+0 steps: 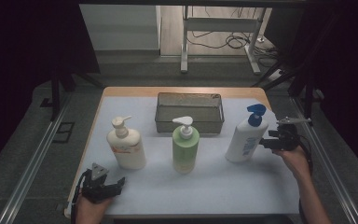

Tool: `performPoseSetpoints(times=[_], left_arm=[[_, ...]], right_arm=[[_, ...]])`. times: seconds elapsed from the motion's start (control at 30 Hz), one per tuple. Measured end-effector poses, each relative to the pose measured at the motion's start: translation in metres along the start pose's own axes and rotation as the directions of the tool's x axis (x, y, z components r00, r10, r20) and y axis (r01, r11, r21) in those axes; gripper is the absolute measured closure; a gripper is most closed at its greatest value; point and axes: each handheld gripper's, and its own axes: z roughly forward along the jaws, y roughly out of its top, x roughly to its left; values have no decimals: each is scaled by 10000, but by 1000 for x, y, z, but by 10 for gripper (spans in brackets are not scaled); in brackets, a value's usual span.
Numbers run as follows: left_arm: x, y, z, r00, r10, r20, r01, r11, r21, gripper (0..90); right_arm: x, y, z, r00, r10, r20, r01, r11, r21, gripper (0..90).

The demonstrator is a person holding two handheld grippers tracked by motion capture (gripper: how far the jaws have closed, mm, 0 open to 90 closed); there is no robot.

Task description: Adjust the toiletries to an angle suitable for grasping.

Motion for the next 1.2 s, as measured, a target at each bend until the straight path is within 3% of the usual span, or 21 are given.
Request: performPoseSetpoints(times=[0.4,0.83,0.97,1.13,1.2], left_arm=[[0,0,0,10000,5,-4,-5,10000,-1,176],[0,0,0,10000,4,-5,-4,10000,1,176],[0,0,0,10000,4,-6,-4,10000,0,176],[0,0,0,10000,3,-3,-3,10000,1,176],[0,0,0,10000,4,-4,-4,10000,1,176]], right_arm=[[4,-7,-5,9996,-209,-208,208,9998,-69,221],[11,-21,-12,9998,-152,-106,150,9997,-177,231],[14,-22,-13,9997,11,-241,-15,9999,-167,307],[20,-23,-13,9991,84,-427,-89,9999,-108,502],[21,-23,-13,9989,14,-466,-21,9999,-144,534]])
